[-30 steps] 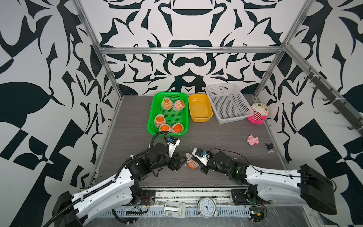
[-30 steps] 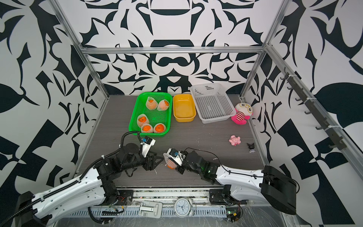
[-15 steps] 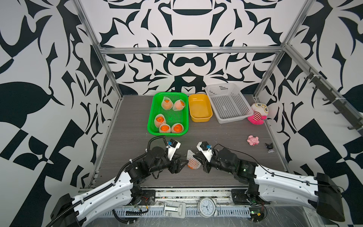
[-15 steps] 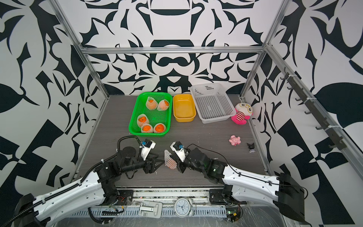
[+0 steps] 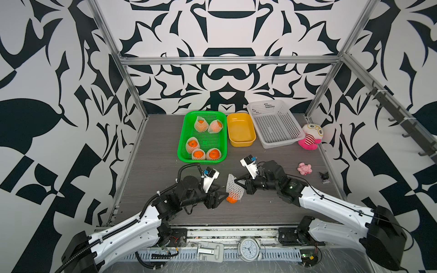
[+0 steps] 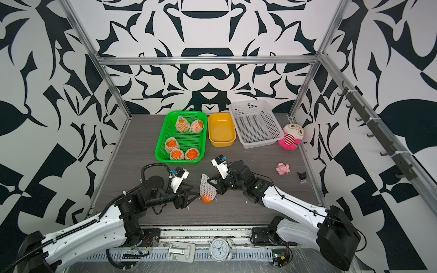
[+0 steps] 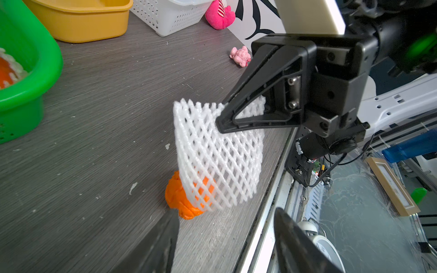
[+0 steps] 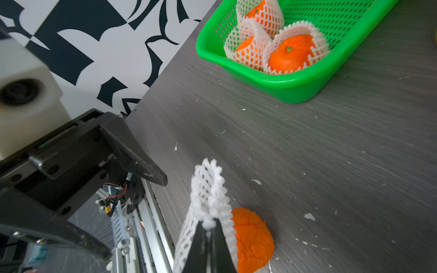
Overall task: Remove foam nets from oranges
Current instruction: Remove the foam net from the orange.
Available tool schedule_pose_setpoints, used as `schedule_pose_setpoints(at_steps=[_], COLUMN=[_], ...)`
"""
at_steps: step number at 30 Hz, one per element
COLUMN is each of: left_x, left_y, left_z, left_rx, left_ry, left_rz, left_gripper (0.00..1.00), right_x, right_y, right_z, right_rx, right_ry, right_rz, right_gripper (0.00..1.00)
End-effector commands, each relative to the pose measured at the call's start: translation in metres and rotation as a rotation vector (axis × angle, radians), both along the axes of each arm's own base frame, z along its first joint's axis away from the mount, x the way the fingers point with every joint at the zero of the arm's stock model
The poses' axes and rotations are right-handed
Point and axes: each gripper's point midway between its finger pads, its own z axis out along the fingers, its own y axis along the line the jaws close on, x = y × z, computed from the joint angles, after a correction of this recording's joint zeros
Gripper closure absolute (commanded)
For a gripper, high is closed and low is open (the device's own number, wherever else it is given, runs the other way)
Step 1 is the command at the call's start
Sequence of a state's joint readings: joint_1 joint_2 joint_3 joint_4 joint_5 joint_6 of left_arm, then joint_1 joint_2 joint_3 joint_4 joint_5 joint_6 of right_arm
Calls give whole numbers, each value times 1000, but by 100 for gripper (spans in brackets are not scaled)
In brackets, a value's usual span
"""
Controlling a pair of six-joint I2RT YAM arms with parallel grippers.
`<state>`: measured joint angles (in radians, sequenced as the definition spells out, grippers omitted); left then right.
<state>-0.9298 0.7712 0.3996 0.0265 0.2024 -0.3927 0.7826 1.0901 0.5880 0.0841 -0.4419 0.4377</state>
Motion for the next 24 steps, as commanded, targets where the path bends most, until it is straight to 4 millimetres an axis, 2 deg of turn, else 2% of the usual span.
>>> schedule_pose_setpoints(at_steps=[1,12,17,24], left_x=[-1,1,-4,-7], left_y=[-5,-21,-28,-27], left_z=[-1,0,3,2], left_rx=[-10,-6,-11,-16], left_ry=[-15,-18,5,34], left_rz=[-23,-82,-131,-132], left_gripper=[33,33,47,64], right_x=[-8,-8,-6,-1], right_y=[12,14,12,7], right_z=[29,40,42,41], right_rx=[118,151,147,131], right_ry=[11,6,-12,-34], right_rz=[74,93,83,47], right_gripper=[100,100,100,100])
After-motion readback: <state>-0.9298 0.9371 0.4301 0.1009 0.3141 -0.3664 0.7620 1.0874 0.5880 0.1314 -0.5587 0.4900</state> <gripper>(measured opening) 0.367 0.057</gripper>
